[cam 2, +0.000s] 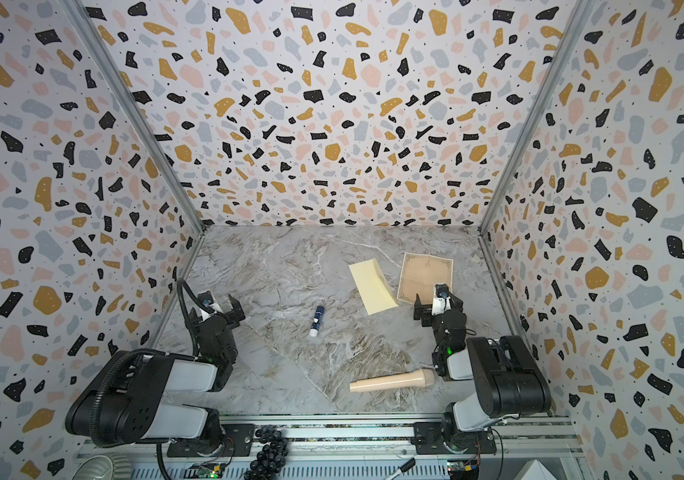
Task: Place the letter into the envelope and seal it
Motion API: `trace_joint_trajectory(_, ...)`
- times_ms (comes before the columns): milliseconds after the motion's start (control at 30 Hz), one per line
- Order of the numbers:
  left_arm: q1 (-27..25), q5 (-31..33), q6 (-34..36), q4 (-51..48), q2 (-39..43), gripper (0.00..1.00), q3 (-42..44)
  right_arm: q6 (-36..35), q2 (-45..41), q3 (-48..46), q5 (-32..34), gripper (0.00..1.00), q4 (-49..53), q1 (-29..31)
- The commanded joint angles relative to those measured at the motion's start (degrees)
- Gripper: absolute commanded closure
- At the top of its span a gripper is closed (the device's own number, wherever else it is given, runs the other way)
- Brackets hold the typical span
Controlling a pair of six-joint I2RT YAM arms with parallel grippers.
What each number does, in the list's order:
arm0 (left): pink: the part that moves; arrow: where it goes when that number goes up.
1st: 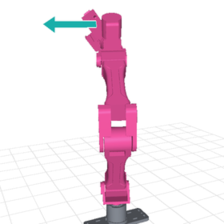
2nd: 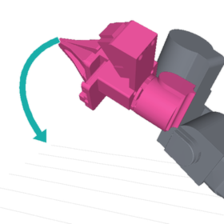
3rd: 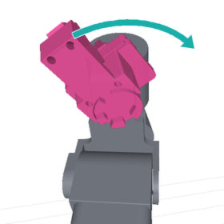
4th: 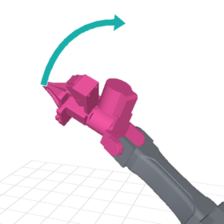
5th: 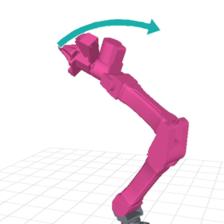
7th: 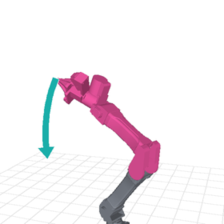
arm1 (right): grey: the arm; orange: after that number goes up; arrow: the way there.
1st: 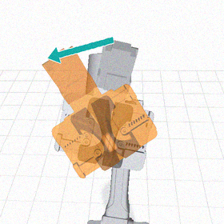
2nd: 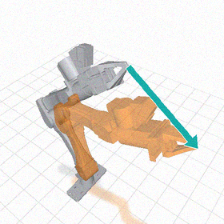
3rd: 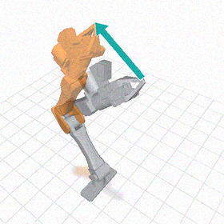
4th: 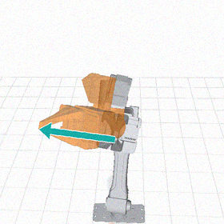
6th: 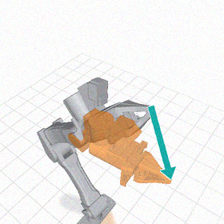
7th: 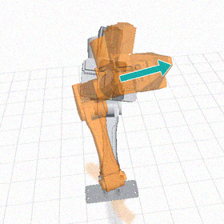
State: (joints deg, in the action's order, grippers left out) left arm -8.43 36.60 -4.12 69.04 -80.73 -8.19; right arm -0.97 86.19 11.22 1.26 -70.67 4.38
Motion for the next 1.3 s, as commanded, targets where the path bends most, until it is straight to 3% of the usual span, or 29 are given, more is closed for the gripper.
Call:
trace_joint_trajectory(0,-0.19,1.28,-0.54,2.24,0.26,0.01,-0.21,0.18,-0.5,1.17,-0.46,0.01,-0.17,-0.32)
trace_joint_trajectory(400,-0.14,0.74,-0.17,3.11,0.96,0.01,0.27,-0.16,-1.92,0.3,1.25,0.01,-1.0,0.28)
trace_joint_trajectory(467,-0.34,0.99,0.27,-0.43,5.68,0.0,-0.25,-0.66,-8.52,2.41,6.18,0.01,9.51,2.61)
trace_joint_trajectory(600,-0.36,4.75,-5.53,-24.19,20.29,0.01,-7.03,2.83,-22.11,9.0,6.32,0.01,29.68,4.19)
trace_joint_trajectory(667,-0.45,-0.11,-10.63,-33.66,27.85,0.01,-10.18,5.16,-28.07,11.24,3.44,0.01,37.1,4.25)
trace_joint_trajectory(767,-0.54,-11.53,-18.52,-40.3,35.48,0.0,-13.12,7.62,-33.91,14.74,-2.84,0.01,46.2,4.23)
trace_joint_trajectory(900,-0.8,-28.06,-26.22,-44.9,38.25,0.0,-17.02,9.82,-35.74,20.05,-6.39,0.01,56.0,4.29)
trace_joint_trajectory(1067,-2.29,-40.25,-26.91,-51.36,37.23,0.0,-19.89,13.33,-31.65,25.0,-6.56,0.01,59.98,3.35)
trace_joint_trajectory(1267,-2.25,-47.67,-22.36,-60.6,36.1,0.0,-23.28,28.18,-23.93,26.34,-21.57,0.01,59.19,-6.69)
